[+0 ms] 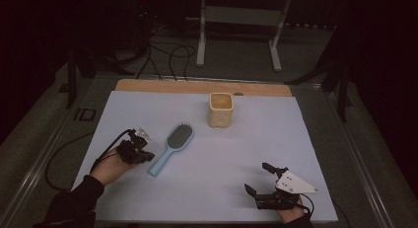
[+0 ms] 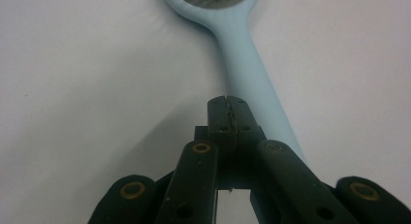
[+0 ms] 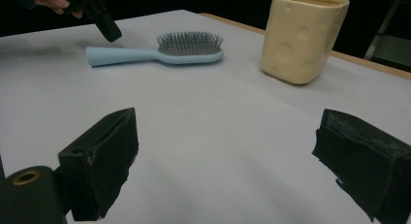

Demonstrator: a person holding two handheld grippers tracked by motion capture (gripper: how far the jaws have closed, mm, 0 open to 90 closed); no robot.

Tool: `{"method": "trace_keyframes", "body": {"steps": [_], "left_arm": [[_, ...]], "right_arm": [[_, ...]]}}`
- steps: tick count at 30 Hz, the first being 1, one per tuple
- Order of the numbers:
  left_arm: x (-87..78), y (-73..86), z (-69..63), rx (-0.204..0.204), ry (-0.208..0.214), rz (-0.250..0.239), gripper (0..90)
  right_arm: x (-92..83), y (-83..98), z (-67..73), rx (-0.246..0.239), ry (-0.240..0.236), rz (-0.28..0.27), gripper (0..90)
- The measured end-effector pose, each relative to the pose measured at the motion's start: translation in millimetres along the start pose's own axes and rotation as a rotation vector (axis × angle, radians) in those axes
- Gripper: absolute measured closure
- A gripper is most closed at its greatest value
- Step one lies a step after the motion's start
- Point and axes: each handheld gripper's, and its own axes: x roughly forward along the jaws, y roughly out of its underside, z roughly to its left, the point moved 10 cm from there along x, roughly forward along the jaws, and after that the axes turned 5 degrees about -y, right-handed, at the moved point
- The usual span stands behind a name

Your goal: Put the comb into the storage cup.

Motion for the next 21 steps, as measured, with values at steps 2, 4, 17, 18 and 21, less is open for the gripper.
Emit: {"method": "trace_keyframes", "body": {"steps": [2, 4, 17, 18, 21], "left_arm": [[-4.8, -3.2, -0.4, -0.011, 0.003, -0.01, 90.0], [-9.3, -6.8, -2.0, -0.016, 0.017, -0.022, 90.0], [-30.0, -39.3, -6.5, -0.072, 0.023, -0.073, 83.9], [-30.8, -42.2, -6.4, -0.081, 0.024, -0.076, 83.8], [-32.8, -49.3, -7.0, -0.088, 0.031, -0.08, 79.9]], "right_arm": [[0.2, 0.1, -0.2, 0.001, 0.0, 0.0, 8.1], [0.3, 0.1, 0.1, 0.002, -0.001, 0.0, 8.1], [0.4, 0.4, 0.1, 0.0, -0.001, 0.001, 8.1], [0.3, 0.4, 0.0, 0.0, -0.001, 0.001, 8.1], [0.2, 0.8, -0.7, 0.0, -0.001, 0.002, 8.1]]}}
